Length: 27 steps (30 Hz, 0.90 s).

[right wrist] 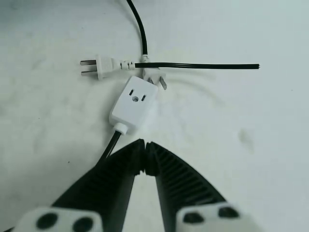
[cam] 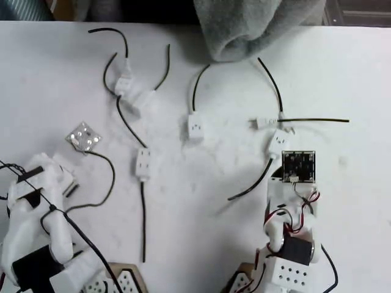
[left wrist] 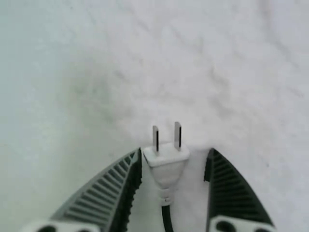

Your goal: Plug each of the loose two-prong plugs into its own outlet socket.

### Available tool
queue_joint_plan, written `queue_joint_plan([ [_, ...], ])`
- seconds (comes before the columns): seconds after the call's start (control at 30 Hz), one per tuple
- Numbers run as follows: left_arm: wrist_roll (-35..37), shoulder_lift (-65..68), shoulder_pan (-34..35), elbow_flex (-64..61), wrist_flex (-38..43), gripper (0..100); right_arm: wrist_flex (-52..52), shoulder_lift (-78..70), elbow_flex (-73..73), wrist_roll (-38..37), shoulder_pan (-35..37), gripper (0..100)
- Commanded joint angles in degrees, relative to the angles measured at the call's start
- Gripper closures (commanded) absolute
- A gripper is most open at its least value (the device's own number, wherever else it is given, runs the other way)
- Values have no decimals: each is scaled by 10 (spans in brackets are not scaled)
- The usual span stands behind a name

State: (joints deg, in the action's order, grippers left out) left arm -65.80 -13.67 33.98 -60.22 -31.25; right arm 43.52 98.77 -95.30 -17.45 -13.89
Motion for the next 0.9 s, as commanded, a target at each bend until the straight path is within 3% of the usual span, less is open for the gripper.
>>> queue_joint_plan([
  [0.0, -7, 10, 3, -11, -18, 787, -13, 2, 3, -4, 3, 978],
  [0.27, -8, 10, 0, -7, -40, 963, -13, 2, 3, -4, 3, 978],
  [0.63, 0, 4, 3, 24, -45, 973, -13, 2, 3, -4, 3, 978],
  [0.87, 70, 4, 40, 125, -44, 973, -14, 2, 3, -4, 3, 978],
])
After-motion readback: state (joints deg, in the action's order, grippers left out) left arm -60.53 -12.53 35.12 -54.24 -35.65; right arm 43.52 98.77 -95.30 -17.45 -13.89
